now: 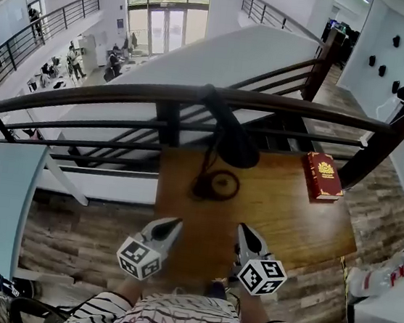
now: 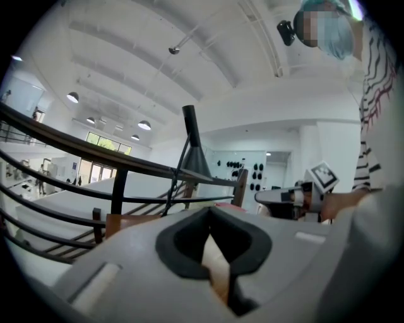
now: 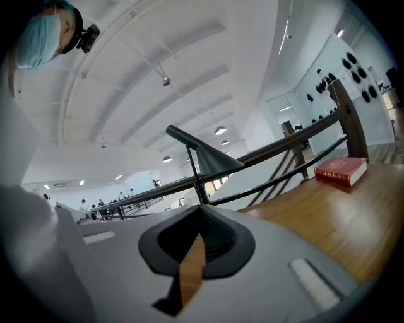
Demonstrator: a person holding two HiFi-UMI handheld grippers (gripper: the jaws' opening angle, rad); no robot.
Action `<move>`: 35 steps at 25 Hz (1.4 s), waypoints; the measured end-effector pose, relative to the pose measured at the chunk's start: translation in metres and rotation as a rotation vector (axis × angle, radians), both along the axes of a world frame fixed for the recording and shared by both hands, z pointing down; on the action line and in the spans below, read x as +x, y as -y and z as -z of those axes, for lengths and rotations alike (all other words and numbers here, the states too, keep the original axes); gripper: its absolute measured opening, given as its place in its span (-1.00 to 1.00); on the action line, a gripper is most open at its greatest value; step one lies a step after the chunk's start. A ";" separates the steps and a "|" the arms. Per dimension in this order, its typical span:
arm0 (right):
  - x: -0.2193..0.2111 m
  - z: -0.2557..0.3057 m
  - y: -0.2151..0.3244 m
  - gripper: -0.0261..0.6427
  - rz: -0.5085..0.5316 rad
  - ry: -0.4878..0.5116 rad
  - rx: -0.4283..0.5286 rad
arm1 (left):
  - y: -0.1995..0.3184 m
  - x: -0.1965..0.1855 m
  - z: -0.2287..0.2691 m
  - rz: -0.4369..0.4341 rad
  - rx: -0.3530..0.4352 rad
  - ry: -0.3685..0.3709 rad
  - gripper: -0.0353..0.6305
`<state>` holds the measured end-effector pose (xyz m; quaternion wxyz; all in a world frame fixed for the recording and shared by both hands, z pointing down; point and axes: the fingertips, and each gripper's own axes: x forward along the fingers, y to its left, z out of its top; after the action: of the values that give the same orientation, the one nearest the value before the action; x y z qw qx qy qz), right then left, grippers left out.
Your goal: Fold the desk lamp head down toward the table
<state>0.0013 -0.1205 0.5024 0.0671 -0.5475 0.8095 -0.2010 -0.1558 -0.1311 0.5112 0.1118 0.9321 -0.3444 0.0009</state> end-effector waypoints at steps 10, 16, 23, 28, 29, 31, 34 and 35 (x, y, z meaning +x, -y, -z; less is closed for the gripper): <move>-0.024 -0.024 -0.030 -0.92 -0.011 -0.048 -0.057 | -0.025 -0.006 -0.021 -0.069 -0.047 0.000 -0.89; -0.037 -0.037 -0.035 -0.92 0.003 -0.064 -0.092 | -0.028 -0.011 -0.025 -0.080 -0.046 0.013 -0.89; -0.046 -0.038 -0.038 -0.92 0.006 -0.102 -0.104 | -0.032 -0.021 -0.024 -0.075 -0.054 0.006 -0.89; -0.041 -0.038 -0.036 -0.92 -0.003 -0.120 -0.100 | -0.035 -0.019 -0.028 -0.069 -0.061 -0.005 -0.89; -0.040 -0.037 -0.036 -0.92 -0.004 -0.122 -0.100 | -0.035 -0.019 -0.029 -0.071 -0.063 -0.006 -0.89; -0.039 -0.036 -0.034 -0.92 -0.008 -0.126 -0.098 | -0.034 -0.018 -0.029 -0.073 -0.066 -0.007 -0.89; -0.035 -0.033 -0.031 -0.92 -0.015 -0.127 -0.096 | -0.031 -0.015 -0.028 -0.076 -0.066 -0.005 -0.89; -0.034 -0.032 -0.031 -0.92 -0.017 -0.126 -0.095 | -0.030 -0.014 -0.027 -0.077 -0.066 -0.005 -0.89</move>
<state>-0.0328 -0.0894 0.5349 -0.0085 -0.5685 0.7970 -0.2038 -0.1699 -0.1009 0.5386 0.1433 0.9405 -0.3078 0.0143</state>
